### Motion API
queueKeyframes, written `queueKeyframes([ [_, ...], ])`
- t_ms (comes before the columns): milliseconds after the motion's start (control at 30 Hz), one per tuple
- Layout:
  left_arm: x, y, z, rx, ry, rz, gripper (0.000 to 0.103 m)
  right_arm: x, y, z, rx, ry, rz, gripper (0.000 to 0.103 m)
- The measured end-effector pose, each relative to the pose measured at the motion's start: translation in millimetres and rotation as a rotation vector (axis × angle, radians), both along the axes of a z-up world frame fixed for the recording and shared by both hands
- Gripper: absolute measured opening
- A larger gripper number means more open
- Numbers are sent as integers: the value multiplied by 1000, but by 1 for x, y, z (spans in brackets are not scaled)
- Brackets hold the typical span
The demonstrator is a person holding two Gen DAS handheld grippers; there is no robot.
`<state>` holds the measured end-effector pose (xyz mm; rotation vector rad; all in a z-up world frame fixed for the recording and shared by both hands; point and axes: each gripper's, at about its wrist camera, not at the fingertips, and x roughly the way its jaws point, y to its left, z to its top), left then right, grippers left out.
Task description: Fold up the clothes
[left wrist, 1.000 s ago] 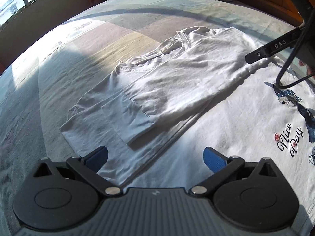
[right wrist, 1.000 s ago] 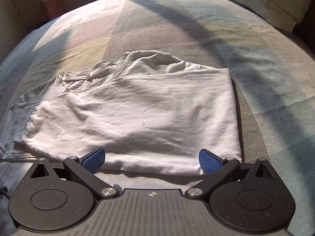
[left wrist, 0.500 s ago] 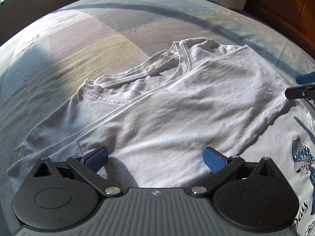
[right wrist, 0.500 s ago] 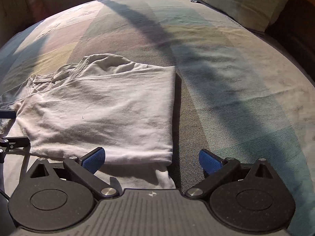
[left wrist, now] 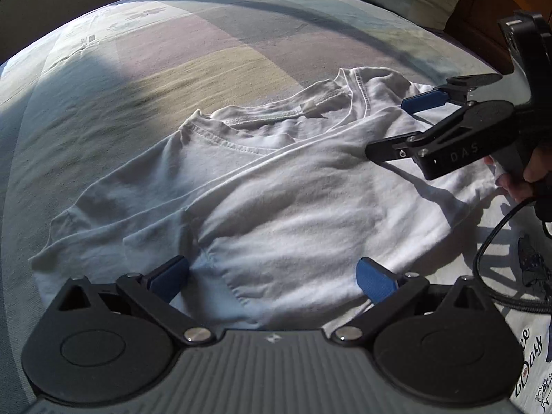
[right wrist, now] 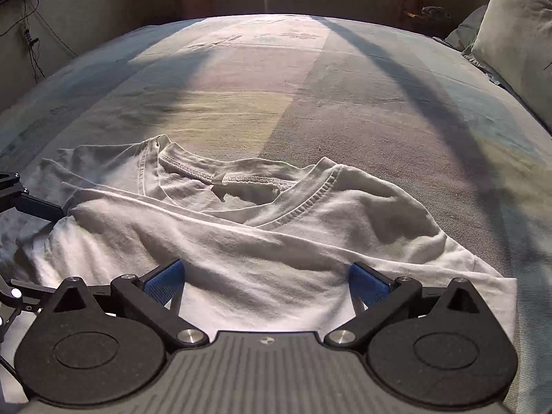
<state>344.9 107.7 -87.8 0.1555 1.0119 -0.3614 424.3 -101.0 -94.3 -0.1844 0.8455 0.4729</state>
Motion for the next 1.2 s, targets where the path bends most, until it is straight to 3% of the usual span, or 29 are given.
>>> queueKeyframes([
  [100, 4, -2, 8, -6, -32, -19, 102, 4, -7, 13, 13, 39, -31, 103],
  [200, 11, -9, 12, -35, -64, -50, 102, -18, -26, 29, -12, 19, -70, 103],
  [333, 15, -19, -8, -27, -53, -85, 103, -41, -49, 8, -62, 118, -149, 103],
  [433, 13, -20, -8, -3, -59, -97, 102, -55, -56, -3, -23, 45, -164, 103],
  [533, 10, -23, -2, 43, -66, -116, 102, -54, -54, -3, -28, 39, -177, 103],
  [600, 1, -27, 7, 79, -92, -143, 102, -51, -53, 1, -41, 54, -165, 103],
  [700, -18, -29, 19, 67, -118, -159, 102, -48, -52, 11, -51, 89, -165, 103],
  [833, -30, -28, -4, 89, -26, -132, 103, -67, -52, 13, -58, 70, -109, 103],
  [900, -31, -25, -2, 81, -31, -93, 103, -76, -55, 4, -70, 59, -92, 103],
  [1033, -46, -29, 16, 84, -103, -97, 102, -84, -57, 15, -79, 53, -72, 103],
  [1200, -79, -50, 26, 83, -138, -191, 102, -115, -47, 27, -65, 57, 38, 103],
])
